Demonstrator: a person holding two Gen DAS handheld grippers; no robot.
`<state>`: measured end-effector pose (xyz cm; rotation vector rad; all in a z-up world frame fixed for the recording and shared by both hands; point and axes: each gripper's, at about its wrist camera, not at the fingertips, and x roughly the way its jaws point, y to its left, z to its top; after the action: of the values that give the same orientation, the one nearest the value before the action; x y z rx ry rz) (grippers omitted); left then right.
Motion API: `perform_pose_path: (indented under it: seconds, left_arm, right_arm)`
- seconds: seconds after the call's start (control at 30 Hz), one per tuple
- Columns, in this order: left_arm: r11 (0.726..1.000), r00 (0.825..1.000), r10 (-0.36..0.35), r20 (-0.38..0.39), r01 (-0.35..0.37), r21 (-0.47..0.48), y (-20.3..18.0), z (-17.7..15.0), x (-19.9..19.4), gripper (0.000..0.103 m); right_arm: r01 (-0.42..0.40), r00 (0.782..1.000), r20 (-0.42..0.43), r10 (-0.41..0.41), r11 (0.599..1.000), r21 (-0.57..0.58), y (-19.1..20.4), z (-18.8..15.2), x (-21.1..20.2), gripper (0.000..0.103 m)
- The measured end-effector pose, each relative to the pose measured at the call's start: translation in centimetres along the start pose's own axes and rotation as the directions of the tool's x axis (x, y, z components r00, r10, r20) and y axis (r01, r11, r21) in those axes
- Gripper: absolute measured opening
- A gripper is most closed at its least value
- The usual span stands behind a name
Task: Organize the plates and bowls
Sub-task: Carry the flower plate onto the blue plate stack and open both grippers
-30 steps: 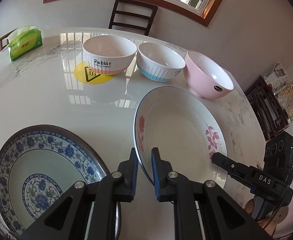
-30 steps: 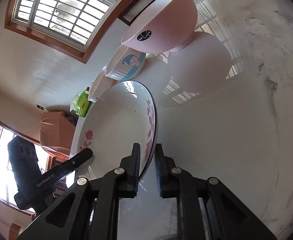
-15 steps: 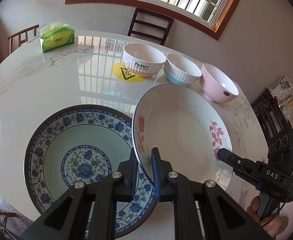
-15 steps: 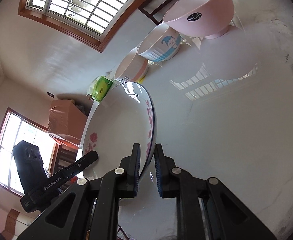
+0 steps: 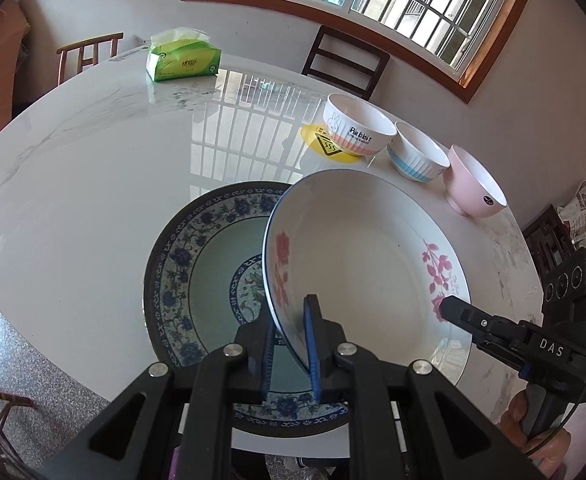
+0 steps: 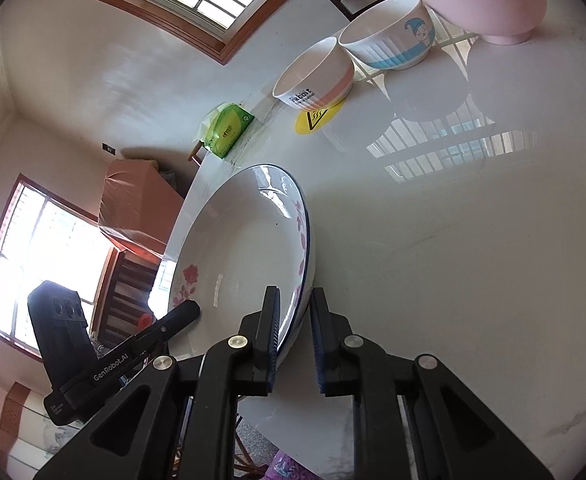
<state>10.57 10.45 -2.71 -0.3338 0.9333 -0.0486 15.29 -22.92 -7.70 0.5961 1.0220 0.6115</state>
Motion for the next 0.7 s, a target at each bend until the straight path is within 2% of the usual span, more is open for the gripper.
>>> perform_pose_path:
  seconds: [0.3,0.7]
  left_arm:
    - [0.999,0.999,0.028,0.016,-0.027,-0.046,3.1,-0.7,-0.8,0.014]
    - [0.997,0.999,0.046,0.020,-0.045,-0.057,4.8,-0.8,-0.2,0.015]
  right_arm:
    - [0.015,0.998,-0.053,-0.018,0.999,-0.048,2.4,-0.9,2.8,0.016]
    - [0.040,0.995,-0.089,-0.047,0.996,-0.077,3.6,-1.5,4.7,0.016]
